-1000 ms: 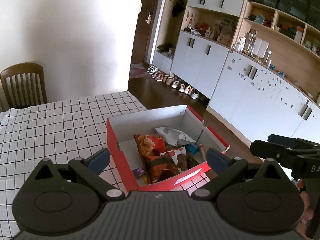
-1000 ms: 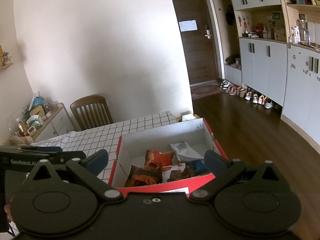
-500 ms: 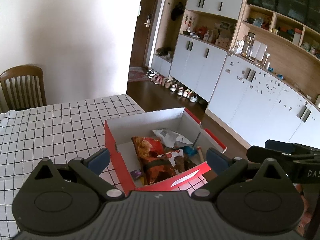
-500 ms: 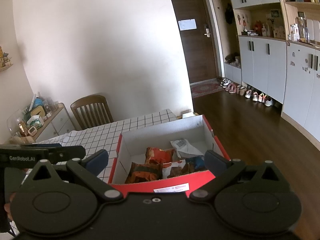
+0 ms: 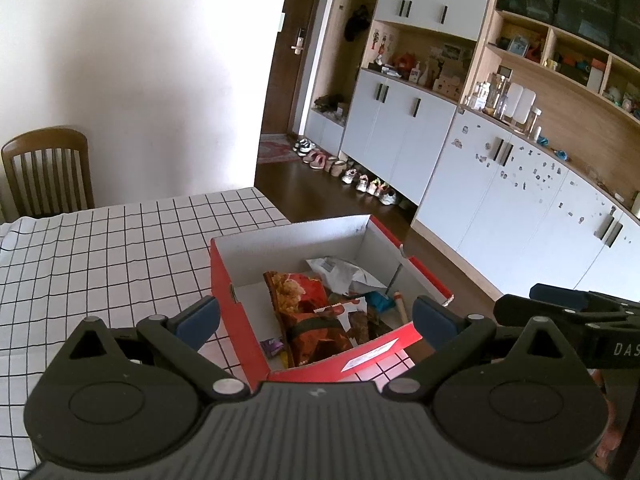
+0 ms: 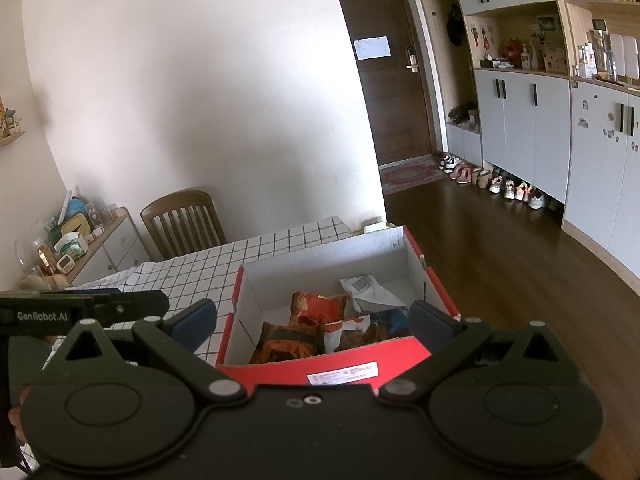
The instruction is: Organize snacks
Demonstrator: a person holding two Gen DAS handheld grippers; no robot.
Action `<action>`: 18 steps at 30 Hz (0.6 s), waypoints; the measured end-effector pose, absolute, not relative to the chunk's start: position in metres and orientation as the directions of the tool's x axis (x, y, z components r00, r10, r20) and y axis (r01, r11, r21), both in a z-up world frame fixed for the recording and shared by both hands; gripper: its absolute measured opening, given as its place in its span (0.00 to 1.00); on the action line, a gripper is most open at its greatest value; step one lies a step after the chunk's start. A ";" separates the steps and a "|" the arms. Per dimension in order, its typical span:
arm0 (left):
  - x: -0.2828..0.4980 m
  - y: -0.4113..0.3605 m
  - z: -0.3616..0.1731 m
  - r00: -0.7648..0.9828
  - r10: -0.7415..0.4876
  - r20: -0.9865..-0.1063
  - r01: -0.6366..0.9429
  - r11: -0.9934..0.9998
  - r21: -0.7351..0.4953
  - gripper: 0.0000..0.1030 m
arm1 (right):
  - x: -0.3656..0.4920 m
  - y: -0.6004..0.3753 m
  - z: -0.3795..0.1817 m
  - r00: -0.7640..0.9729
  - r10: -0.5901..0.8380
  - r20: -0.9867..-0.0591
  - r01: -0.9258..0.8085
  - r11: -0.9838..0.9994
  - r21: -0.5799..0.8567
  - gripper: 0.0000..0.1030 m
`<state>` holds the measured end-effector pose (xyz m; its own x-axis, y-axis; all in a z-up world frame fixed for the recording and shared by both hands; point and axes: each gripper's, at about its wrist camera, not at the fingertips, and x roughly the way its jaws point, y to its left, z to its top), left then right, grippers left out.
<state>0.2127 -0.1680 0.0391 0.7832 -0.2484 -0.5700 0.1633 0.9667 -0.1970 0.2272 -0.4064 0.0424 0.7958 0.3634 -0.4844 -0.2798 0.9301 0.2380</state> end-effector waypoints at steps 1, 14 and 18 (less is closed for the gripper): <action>0.213 -0.168 0.039 0.783 -0.250 -0.570 0.164 0.966 -0.198 1.00 | 0.227 -0.407 0.042 0.795 0.363 -0.485 -0.279 0.930 0.239 1.00; 0.210 -0.170 0.036 0.780 -0.235 -0.580 0.151 0.970 -0.191 1.00 | 0.227 -0.405 0.040 0.792 0.366 -0.488 -0.278 0.929 0.245 1.00; 0.210 -0.170 0.036 0.780 -0.236 -0.580 0.151 0.970 -0.192 1.00 | 0.227 -0.405 0.040 0.792 0.366 -0.489 -0.278 0.929 0.245 1.00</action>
<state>0.2102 -0.1698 0.0362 0.7799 -0.2360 -0.5797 0.1506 0.9697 -0.1921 0.2270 -0.4053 0.0398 0.7920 0.3661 -0.4886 -0.2782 0.9287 0.2450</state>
